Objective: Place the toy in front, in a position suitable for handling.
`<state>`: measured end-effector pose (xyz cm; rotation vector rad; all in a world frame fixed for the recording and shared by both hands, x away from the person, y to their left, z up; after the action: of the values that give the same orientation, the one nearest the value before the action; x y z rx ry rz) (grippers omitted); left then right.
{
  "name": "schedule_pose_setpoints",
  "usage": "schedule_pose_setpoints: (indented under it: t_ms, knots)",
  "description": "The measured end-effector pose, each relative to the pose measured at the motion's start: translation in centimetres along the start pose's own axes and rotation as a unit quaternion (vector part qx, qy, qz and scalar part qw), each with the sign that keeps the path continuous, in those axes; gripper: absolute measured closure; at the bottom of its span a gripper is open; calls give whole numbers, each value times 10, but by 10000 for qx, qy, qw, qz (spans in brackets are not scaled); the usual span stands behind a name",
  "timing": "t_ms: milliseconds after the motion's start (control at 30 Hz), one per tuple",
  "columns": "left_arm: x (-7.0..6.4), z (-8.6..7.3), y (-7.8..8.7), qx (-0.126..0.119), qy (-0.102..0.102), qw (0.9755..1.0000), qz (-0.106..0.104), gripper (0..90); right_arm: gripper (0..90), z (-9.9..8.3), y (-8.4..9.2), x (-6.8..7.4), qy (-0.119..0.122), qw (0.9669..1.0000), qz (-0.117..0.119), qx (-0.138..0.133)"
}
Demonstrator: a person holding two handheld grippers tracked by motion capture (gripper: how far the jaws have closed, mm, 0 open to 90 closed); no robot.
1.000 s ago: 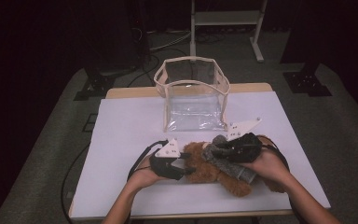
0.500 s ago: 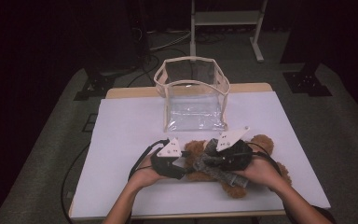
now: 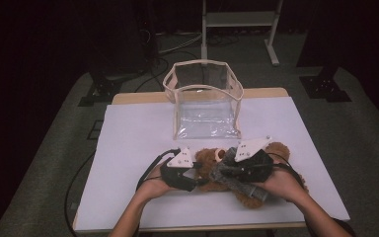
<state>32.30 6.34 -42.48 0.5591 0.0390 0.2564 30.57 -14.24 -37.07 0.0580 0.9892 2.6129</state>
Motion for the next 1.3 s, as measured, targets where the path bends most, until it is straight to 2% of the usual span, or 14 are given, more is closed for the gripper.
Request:
schedule_pose_setpoints:
  t_ms: [167,267,433,533,667,867,1000,1133,1200,1300]
  knots:
    - [-1,1,-1,-10,-28,10000,7,451,731,15,-17,5,140,9998,127,-42]
    - [0,0,0,30,-38,10000,39,448,731,17,-26,7,190,9997,180,19]
    - [1,2,4,-1,-47,9999,103,433,731,4,-16,4,78,9998,165,5]
    - [0,2,1,3,-40,10000,86,435,731,-4,-4,0,-28,10000,59,-13]
    - [-2,3,-2,-1,-7,10000,61,437,731,-2,3,-3,-51,9999,-45,-85]
    - [-6,3,-2,95,-137,9998,-67,438,731,24,-5,-10,126,9997,-105,-161]
    - [-9,3,-2,136,-201,9996,-115,436,730,38,-19,-17,160,9998,-59,-32]
    - [-6,2,3,81,-159,9998,-48,426,730,34,-26,-22,66,10000,9,43]
    - [-2,4,6,-34,-73,9999,135,402,730,29,-20,-22,-21,10000,23,10]
    - [1,4,7,-67,-9,9998,200,399,730,23,-13,-21,-113,9998,145,-39]
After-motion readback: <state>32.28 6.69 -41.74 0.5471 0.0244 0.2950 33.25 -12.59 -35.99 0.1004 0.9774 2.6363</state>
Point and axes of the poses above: each handheld gripper's, and its own axes: y roughly backward along the jaws, z roughly out of its top, x roughly to its left, the point moved 3 cm from there along -y, roughly forward along the jaws, and after that the axes turned 3 degrees about -x, right-handed, at the moved point
